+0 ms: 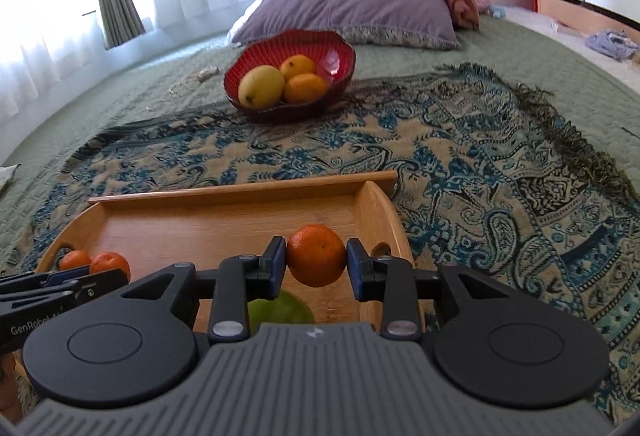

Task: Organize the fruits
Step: 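Carry both tangerines over the tray, lower them and open both tools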

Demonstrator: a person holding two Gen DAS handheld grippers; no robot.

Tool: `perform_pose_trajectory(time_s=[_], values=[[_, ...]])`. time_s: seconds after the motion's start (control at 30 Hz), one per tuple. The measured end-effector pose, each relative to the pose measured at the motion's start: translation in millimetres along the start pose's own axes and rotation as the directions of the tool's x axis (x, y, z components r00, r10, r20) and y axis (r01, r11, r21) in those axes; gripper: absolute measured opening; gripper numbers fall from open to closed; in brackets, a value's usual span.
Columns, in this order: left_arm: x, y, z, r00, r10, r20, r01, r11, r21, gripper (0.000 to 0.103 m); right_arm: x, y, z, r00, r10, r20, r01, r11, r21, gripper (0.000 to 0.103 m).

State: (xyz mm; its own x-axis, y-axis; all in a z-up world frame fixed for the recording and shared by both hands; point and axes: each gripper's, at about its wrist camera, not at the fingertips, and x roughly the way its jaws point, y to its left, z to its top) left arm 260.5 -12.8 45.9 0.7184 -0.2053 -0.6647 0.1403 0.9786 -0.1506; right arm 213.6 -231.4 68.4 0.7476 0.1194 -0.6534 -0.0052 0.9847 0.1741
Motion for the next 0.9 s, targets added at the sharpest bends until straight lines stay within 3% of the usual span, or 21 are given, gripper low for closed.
perform_pose_trajectory(time_s=[0.7,0.87,0.9], values=[[3.0,-3.9,0.5,0.999,0.007,-0.047,-0.004,0.999,0.054,0.03,12.6,-0.4,0.9,0.999,0.005,-0.043,-0.005,1.0,0.008,0.037],[-0.9,-5.3,-1.4,0.999,0.009,-0.048,-0.007,0.999,0.046,0.031,9.6,-0.5,0.2,0.999,0.012,-0.04,-0.011,1.0,0.012,0.046],[-2.8,-5.8,-1.6,0.999,0.007,-0.046,-0.005,0.999,0.041,0.035,8.4,-0.1,-0.2,0.999,0.013,-0.037,-0.012,1.0,0.012,0.047]])
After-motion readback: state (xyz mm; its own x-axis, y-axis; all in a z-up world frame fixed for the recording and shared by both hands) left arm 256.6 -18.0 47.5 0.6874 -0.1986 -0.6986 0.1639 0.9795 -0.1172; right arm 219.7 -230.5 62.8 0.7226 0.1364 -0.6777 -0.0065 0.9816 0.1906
